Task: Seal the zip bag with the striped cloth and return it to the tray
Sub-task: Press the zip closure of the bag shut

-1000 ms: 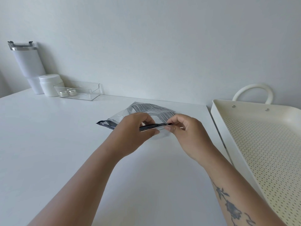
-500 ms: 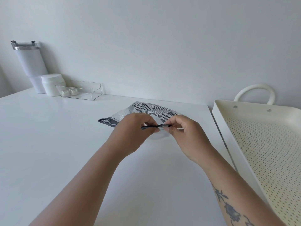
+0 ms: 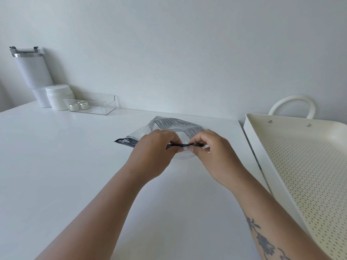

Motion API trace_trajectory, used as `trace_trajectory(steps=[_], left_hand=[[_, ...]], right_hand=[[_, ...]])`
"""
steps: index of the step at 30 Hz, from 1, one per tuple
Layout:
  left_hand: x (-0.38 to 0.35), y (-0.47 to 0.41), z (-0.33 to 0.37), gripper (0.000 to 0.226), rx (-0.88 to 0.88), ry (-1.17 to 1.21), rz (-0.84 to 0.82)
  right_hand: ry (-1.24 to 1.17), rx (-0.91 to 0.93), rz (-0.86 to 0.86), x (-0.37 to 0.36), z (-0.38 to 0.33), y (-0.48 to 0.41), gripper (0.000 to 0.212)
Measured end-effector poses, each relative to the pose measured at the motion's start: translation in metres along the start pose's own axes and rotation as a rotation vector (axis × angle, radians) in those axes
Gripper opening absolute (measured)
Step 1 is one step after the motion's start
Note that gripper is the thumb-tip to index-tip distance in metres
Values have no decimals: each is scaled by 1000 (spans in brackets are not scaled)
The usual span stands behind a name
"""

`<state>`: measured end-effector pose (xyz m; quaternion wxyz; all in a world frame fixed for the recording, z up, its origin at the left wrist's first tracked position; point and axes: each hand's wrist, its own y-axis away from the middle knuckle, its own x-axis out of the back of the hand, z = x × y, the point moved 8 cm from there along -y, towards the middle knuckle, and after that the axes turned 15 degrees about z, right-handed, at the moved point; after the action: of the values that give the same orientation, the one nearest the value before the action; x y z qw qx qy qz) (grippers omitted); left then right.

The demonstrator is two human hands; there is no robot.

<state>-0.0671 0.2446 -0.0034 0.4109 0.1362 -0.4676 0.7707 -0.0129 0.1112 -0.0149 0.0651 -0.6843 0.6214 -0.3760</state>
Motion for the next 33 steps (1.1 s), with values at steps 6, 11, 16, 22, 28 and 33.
trace_trajectory(steps=[6,11,16,22,28,33], left_hand=[[2,1,-8,5,-11,-24,-25],[-2,1,-7,5,6,-61,-16],[-4,1,-7,5,40,-14,-21],[3,0,-15,5,27,-15,4],[-3,2,-9,7,-24,-95,-39],[-6,1,-2,7,-24,-81,-13]], right_hand=[[40,-12,37,4,5,-3,9],[86,32,-52,1,1,1,4],[148,107,-54,-2,-8,5,4],[164,69,12,4,-4,1,9],[281,107,-24,2,-5,5,5],[404,205,19,3,-14,5,4]])
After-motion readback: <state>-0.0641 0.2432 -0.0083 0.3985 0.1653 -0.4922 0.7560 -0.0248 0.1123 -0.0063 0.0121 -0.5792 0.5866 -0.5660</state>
